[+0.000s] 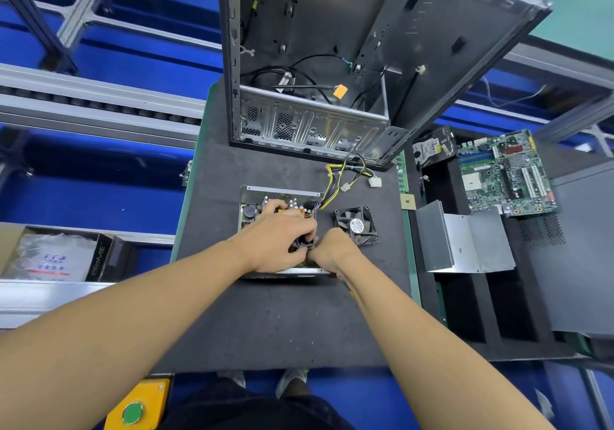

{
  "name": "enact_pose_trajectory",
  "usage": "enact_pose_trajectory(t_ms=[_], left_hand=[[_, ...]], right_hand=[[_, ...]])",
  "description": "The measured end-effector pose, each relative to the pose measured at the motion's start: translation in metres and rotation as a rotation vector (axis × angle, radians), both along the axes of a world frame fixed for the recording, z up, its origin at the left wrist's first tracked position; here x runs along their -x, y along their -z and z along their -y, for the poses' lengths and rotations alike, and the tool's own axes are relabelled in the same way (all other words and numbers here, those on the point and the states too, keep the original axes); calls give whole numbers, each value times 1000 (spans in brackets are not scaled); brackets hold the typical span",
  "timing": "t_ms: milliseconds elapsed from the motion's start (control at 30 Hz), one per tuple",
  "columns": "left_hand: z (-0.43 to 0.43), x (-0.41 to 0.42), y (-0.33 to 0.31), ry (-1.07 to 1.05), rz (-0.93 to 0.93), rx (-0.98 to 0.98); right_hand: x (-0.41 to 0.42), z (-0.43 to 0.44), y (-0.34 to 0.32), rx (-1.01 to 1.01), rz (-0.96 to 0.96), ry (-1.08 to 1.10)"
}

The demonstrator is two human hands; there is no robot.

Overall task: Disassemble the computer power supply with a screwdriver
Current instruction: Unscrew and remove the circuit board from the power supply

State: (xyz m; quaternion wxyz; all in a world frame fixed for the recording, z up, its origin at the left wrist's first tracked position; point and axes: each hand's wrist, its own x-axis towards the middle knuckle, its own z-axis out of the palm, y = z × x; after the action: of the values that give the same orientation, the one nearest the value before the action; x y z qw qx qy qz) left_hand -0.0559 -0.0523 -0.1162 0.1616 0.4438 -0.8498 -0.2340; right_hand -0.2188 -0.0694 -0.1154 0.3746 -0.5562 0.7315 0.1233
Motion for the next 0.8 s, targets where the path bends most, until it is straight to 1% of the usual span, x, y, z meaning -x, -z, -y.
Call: enact_pose_trajectory(t_ms=[133, 333, 433, 567, 700, 800], left_hand=[[-1, 0, 1, 11, 20, 14], [-1, 0, 2, 10, 22, 30], [0, -1, 1, 17, 16, 15], [-1, -2, 1, 15, 9, 10], [0, 1, 4, 7, 10, 35], [0, 2, 4, 1, -6, 42]], right_hand=[[1, -2, 2, 7, 16, -23], [5, 0, 3, -64, 73, -10], [4, 2, -1, -82, 28, -55], [2, 3, -6, -51, -23, -120], [3, -4, -1, -4, 111, -15], [6, -6, 1, 8, 129, 12]])
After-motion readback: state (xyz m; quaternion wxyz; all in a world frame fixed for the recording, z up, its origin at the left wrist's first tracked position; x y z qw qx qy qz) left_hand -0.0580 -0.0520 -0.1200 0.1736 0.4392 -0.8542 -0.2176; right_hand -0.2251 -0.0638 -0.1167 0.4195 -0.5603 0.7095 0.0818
